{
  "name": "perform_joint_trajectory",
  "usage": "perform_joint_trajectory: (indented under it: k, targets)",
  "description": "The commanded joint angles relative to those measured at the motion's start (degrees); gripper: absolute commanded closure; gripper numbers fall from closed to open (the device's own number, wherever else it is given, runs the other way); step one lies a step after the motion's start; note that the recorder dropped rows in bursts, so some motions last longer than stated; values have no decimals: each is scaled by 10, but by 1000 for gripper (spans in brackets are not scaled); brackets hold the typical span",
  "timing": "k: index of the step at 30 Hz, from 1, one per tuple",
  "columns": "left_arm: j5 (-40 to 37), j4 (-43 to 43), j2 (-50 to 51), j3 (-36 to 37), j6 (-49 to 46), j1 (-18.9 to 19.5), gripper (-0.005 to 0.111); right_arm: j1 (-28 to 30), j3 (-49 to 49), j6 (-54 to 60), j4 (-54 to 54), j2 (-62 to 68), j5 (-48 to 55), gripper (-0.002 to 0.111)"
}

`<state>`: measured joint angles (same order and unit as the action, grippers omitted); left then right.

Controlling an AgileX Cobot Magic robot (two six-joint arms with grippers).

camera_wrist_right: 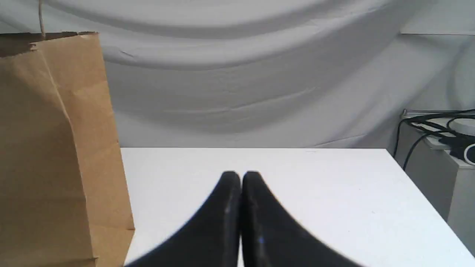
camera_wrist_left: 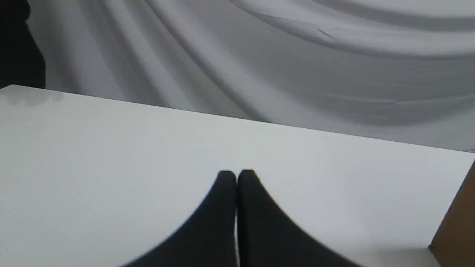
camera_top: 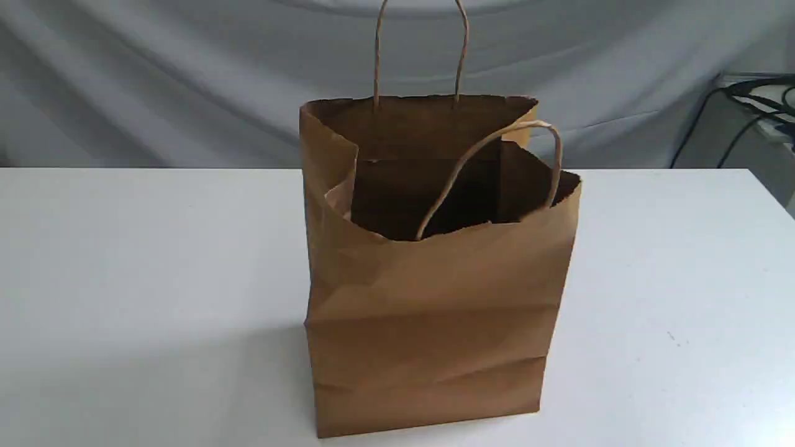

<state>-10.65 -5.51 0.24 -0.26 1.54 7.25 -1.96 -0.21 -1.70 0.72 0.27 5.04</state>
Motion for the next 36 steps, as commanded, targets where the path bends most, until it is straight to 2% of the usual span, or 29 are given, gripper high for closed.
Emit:
perform_joint_trajectory:
  k: [1, 36]
  targets:
    - [1, -7, -2, 3, -2, 1, 107, 3, 2, -2, -3, -3, 0, 108]
    - [1, 3, -2, 3, -1, 1, 107, 3, 2, -3, -3, -3, 0, 108]
